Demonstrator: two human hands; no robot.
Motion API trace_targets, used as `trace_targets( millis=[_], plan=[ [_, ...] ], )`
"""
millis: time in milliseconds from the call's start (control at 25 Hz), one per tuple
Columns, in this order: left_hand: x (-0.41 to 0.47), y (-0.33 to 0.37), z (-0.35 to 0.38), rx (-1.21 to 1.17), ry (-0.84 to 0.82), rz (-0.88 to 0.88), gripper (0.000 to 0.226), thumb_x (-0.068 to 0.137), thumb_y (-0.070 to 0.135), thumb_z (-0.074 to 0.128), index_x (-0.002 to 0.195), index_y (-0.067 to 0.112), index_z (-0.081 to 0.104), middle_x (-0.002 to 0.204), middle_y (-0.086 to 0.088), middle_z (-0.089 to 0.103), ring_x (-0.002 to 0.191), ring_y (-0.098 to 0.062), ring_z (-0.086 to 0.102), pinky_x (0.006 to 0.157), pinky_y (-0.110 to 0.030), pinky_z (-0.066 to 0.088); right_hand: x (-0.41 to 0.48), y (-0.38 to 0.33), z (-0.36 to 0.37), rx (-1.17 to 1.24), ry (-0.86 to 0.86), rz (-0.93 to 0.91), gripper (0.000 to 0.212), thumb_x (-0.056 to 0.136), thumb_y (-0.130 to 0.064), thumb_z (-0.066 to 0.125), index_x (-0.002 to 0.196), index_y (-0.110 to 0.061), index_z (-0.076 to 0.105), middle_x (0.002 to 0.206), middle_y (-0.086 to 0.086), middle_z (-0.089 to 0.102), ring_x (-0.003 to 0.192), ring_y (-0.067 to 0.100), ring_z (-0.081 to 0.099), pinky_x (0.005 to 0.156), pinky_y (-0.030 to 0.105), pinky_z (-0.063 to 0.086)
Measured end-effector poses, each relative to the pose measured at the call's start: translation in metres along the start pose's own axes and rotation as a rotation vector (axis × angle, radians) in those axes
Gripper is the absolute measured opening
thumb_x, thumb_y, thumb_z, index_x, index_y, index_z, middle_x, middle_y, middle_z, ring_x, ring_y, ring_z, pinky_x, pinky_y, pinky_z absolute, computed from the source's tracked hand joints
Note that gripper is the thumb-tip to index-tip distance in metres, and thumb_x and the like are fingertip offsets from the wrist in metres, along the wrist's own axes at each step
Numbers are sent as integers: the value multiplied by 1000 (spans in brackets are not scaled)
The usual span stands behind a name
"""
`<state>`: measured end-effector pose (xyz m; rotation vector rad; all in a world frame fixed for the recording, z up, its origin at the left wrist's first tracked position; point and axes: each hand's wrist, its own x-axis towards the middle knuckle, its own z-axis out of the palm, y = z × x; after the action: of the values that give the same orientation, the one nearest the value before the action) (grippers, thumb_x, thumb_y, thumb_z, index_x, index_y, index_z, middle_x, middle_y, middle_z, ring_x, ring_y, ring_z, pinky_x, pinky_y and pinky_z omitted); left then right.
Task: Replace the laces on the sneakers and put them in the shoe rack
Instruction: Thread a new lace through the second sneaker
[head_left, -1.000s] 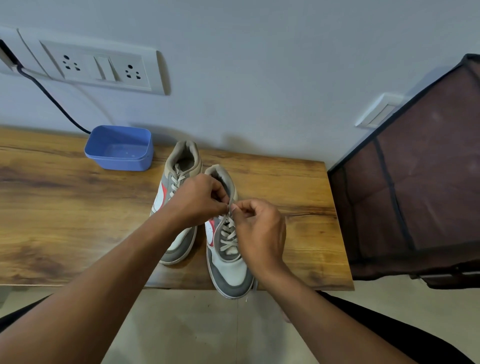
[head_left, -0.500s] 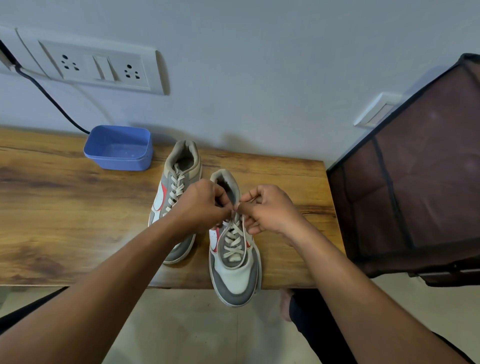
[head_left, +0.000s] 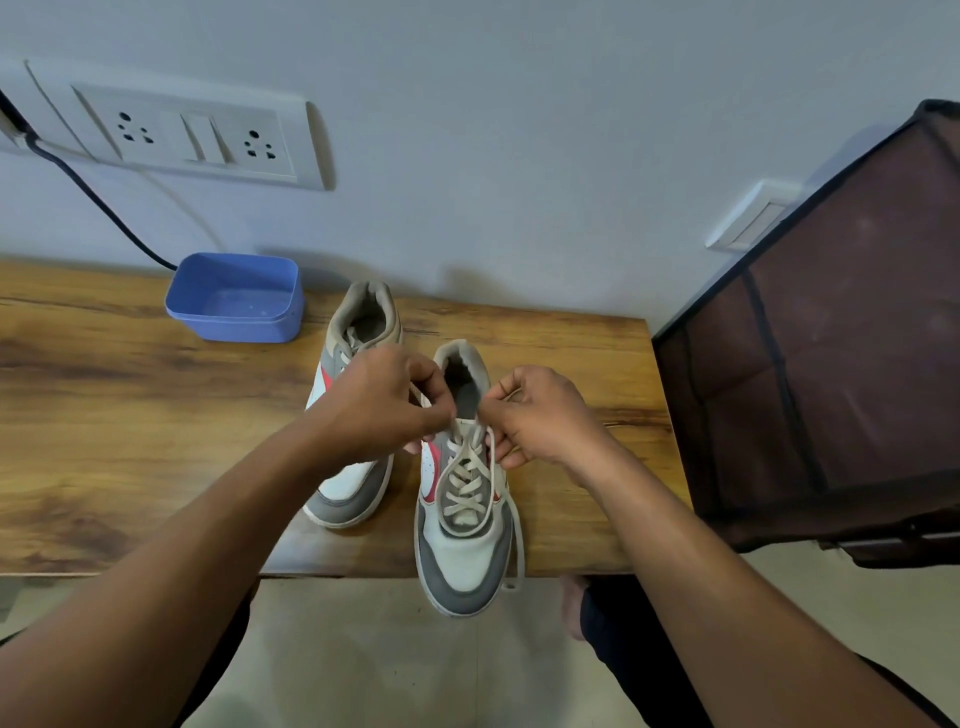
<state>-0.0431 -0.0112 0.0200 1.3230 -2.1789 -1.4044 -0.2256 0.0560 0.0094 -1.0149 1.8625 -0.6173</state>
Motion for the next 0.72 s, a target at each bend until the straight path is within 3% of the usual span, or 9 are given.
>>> trace_targets(
  millis=[80,200,360,640,720],
  plan=[
    [1,0,6,88,85,57,6,88,16,74,85,21,76,73,9,72,67,-8,70,70,-36,61,2,2,0,-6,16,-2,5,91,-17,69,95,-17,66,80,12,78,66,19,76,61,34,64],
    [5,3,16,199,65,107,8,87,24,77,94,28,78,79,21,62,69,10,60,58,-8,40,4,6,2,18,21,-2,8,90,-19,71,97,-16,68,79,10,78,68,20,76,63,34,65],
    [7,4,26,276,80,112,3,88,22,76,89,22,79,78,17,58,66,3,54,56,-11,33,4,10,3,14,30,-28,4,92,-18,68,95,-18,68,79,8,77,68,17,76,62,32,64],
    [-1,1,-3,285,45,88,16,81,16,81,71,27,78,73,11,63,68,-6,61,59,-24,50,3,8,4,107,-40,27,8,93,-17,69,100,-14,68,75,8,78,64,18,75,61,33,60],
    [-5,-1,-19,273,8,39,21,79,16,83,65,29,75,71,10,68,68,-5,65,59,-18,51,2,8,4,122,-50,40,8,92,-16,69,100,-13,68,73,7,77,63,18,73,60,32,59]
  ],
)
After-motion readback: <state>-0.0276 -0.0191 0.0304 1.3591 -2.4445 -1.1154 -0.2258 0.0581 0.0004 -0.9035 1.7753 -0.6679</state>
